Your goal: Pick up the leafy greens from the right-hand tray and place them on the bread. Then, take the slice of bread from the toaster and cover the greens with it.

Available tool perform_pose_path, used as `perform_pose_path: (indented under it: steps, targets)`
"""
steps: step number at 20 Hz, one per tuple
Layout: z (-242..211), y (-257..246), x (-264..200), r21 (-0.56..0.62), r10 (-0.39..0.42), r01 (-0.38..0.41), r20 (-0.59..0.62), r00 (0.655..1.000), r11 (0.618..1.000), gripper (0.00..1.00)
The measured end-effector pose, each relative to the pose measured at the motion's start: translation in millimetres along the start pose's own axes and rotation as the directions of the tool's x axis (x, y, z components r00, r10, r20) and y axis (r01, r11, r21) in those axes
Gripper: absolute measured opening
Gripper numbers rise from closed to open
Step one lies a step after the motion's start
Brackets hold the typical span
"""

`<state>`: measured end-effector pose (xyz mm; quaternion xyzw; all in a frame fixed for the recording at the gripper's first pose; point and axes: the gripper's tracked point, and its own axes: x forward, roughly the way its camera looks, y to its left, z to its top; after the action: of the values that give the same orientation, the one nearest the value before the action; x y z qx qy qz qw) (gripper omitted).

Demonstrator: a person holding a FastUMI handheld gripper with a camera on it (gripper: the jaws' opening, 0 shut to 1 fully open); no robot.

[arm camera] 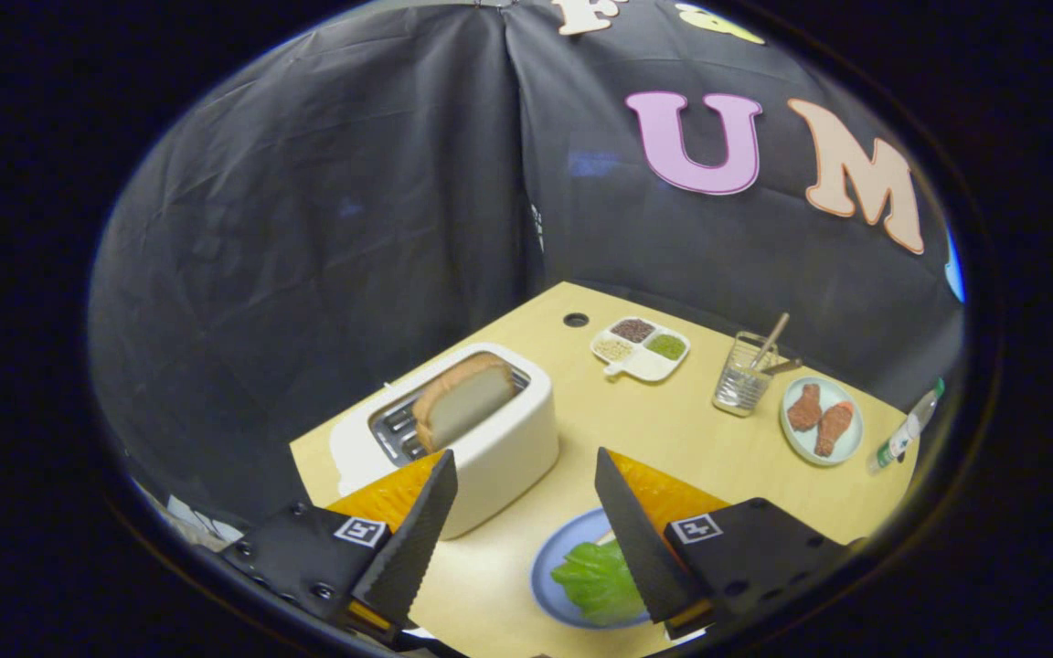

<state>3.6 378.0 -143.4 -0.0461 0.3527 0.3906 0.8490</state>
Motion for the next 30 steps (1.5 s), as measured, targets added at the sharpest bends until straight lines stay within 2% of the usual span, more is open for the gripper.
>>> perform_pose_path:
  steps: [3,10,13,17,22,30]
  targets:
    - [16,7,13,-0.006,-0.018,0.018,0.013,1.0,1.0,0.97]
    - [32,34,46,0.068,0.01,-0.01,0.007,1.0,0.998,0.97]
    - [32,31,63,0.097,-0.018,0.019,-0.011,1.0,0.995,0.96]
    - [24,25,81,0.16,-0.045,0.055,-0.064,0.997,0.986,0.83]
    - [24,35,87,0.179,-0.018,0.033,-0.084,0.996,0.983,0.66]
    - [24,42,73,0.142,0.004,0.007,-0.073,0.997,0.99,0.25]
